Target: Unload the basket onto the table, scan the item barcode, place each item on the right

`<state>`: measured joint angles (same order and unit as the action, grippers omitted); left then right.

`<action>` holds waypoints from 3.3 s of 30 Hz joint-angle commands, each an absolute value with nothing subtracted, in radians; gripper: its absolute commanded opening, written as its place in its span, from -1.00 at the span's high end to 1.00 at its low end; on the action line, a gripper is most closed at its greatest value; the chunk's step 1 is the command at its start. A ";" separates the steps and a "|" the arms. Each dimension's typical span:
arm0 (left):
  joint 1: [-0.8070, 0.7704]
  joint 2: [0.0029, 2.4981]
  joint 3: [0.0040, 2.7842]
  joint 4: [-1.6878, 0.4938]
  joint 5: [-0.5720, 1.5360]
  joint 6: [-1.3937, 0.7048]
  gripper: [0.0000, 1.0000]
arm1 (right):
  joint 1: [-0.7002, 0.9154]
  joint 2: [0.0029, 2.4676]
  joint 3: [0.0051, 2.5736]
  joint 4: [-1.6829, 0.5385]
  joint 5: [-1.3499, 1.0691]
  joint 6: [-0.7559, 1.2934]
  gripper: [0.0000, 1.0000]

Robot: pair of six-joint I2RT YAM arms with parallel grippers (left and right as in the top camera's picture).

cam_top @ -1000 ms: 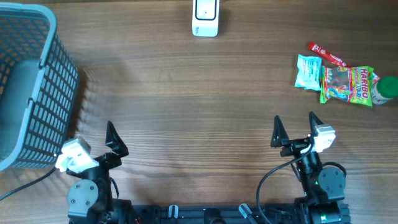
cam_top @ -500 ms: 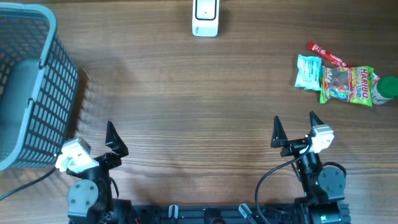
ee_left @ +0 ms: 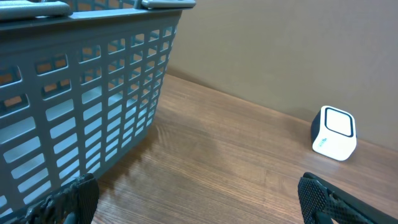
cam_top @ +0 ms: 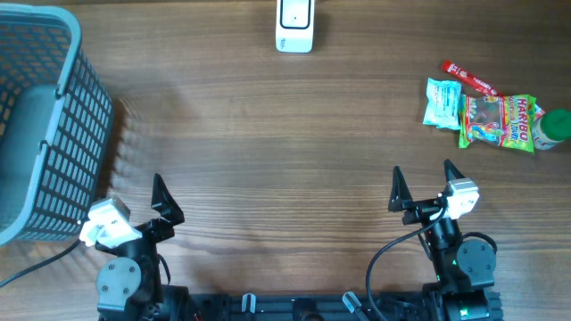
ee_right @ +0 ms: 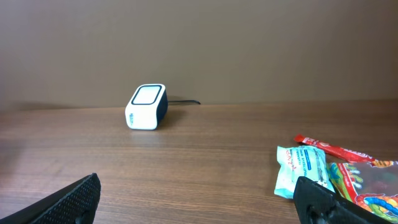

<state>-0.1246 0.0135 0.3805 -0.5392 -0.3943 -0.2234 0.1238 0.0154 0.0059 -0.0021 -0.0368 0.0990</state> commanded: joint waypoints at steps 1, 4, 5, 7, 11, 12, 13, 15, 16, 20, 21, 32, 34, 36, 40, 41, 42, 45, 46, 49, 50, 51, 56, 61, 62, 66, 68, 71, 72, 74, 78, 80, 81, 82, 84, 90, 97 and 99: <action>-0.129 0.005 0.374 -0.537 -0.393 -0.229 -1.00 | 0.127 0.004 0.005 0.001 -0.045 0.079 -0.99; -0.129 0.005 0.374 -0.537 -0.428 -0.201 -1.00 | 0.127 0.004 0.005 0.001 -0.045 0.078 -0.99; -0.128 0.005 0.374 -0.537 -0.535 -0.146 -1.00 | 0.127 0.004 0.005 0.001 -0.045 0.079 -0.99; -0.128 0.005 0.374 -0.545 -0.659 -0.131 -1.00 | 0.127 0.004 0.005 0.001 -0.045 0.079 -0.99; -0.128 0.005 0.374 -0.553 -0.687 -0.131 -1.00 | 0.127 0.004 0.005 0.001 -0.045 0.078 -0.99; -0.126 0.005 0.374 -0.559 -0.686 -0.131 -1.00 | 0.127 0.004 0.005 0.001 -0.045 0.078 -0.99; -0.124 0.005 0.374 -0.577 -0.681 -0.135 -1.00 | 0.127 0.004 0.005 0.001 -0.045 0.079 -0.99; -0.124 0.004 0.369 -0.598 -0.672 -0.136 -1.00 | 0.127 0.004 0.005 0.001 -0.045 0.078 -0.99; -0.124 0.004 0.359 -0.585 -0.655 -0.143 -1.00 | 0.127 0.004 0.005 0.001 -0.045 0.079 -0.99; -0.111 0.004 0.221 -0.339 -0.519 -0.142 -1.00 | 0.127 0.004 0.005 0.001 -0.045 0.078 -1.00; -0.106 0.004 0.177 -0.258 -0.455 -0.142 -1.00 | 0.127 0.004 0.005 0.001 -0.045 0.079 -1.00; -0.097 0.004 0.013 -0.069 -0.228 -0.081 -1.00 | 0.127 0.004 0.005 0.001 -0.045 0.079 -0.99; -0.097 0.004 0.013 -0.070 -0.228 -0.060 -1.00 | 0.127 0.004 0.005 0.001 -0.045 0.079 -1.00; -0.097 0.004 0.013 -0.070 -0.228 -0.040 -1.00 | 0.127 0.004 0.005 0.001 -0.045 0.079 -0.99; -0.097 0.004 0.012 -0.069 -0.224 -0.030 -1.00 | 0.127 0.004 0.005 0.001 -0.045 0.078 -1.00; -0.097 0.004 0.010 -0.065 -0.224 -0.030 -1.00 | 0.127 0.004 0.005 0.001 -0.045 0.079 -1.00; -0.097 0.004 0.006 -0.057 -0.220 -0.030 -1.00 | 0.127 0.004 0.005 0.001 -0.045 0.078 -0.99; -0.095 0.004 0.006 -0.058 -0.209 -0.030 -1.00 | 0.127 0.004 0.005 0.001 -0.045 0.079 -0.99; -0.094 0.004 0.006 -0.057 -0.209 -0.030 -1.00 | 0.127 0.004 0.005 0.001 -0.045 0.079 -1.00; -0.092 0.004 0.006 -0.058 -0.203 -0.030 -1.00 | 0.127 0.004 0.005 0.001 -0.045 0.079 -0.99; -0.092 0.004 0.006 -0.059 -0.189 -0.030 -1.00 | 0.127 0.004 0.005 0.001 -0.045 0.079 -0.99; -0.092 0.004 0.006 -0.062 -0.168 -0.030 -1.00 | 0.127 0.004 0.005 0.001 -0.045 0.078 -1.00; -0.092 0.004 0.006 -0.072 -0.059 0.039 -1.00 | 0.127 0.004 0.005 0.001 -0.045 0.079 -0.99; -0.087 0.004 0.006 -0.077 -0.007 0.097 -1.00 | 0.127 0.004 0.005 0.001 -0.045 0.078 -0.99; -0.083 0.004 0.006 -0.077 -0.005 0.097 -1.00 | 0.127 0.004 0.005 0.001 -0.045 0.079 -1.00; -0.057 0.004 0.006 -0.078 0.021 0.066 -1.00 | 0.127 0.004 0.005 0.001 -0.045 0.079 -0.99; -0.056 0.004 0.006 -0.078 0.021 0.063 -1.00 | 0.127 0.004 0.005 0.001 -0.045 0.079 -0.99; -0.056 0.004 0.006 -0.076 0.022 0.064 -1.00 | 0.127 0.004 0.005 0.001 -0.045 0.078 -0.99; -0.056 0.004 0.006 -0.075 0.022 0.064 -1.00 | 0.127 0.004 0.005 0.001 -0.045 0.078 -0.99; -0.056 0.005 0.006 -0.075 0.022 0.064 -1.00 | 0.127 0.004 0.005 0.001 -0.045 0.079 -0.99; -0.056 0.005 0.006 -0.075 0.022 0.064 -1.00 | 0.127 0.004 0.005 0.001 -0.045 0.078 -1.00; -0.056 0.005 0.006 -0.075 0.022 0.064 -1.00 | 0.127 0.004 0.005 0.001 -0.045 0.079 -0.99; -0.056 0.005 0.006 -0.075 0.022 0.064 -1.00 | 0.127 0.004 0.005 0.001 -0.045 0.078 -0.99; -0.056 0.005 0.006 -0.075 0.022 0.064 -1.00 | 0.127 0.004 0.005 0.001 -0.045 0.079 -0.99; -0.056 0.005 0.006 -0.075 0.022 0.064 -1.00 | 0.127 0.004 0.005 0.001 -0.045 0.079 -0.99; -0.056 0.005 0.006 -0.075 0.022 0.064 -1.00 | 0.127 0.004 0.005 0.001 -0.045 0.079 -0.99; -0.056 0.005 0.006 -0.075 0.022 0.064 -1.00 | 0.127 0.004 0.005 0.001 -0.045 0.078 -1.00; -0.056 0.005 0.006 -0.075 0.022 0.064 -1.00 | 0.127 0.004 0.005 0.001 -0.045 0.079 -0.99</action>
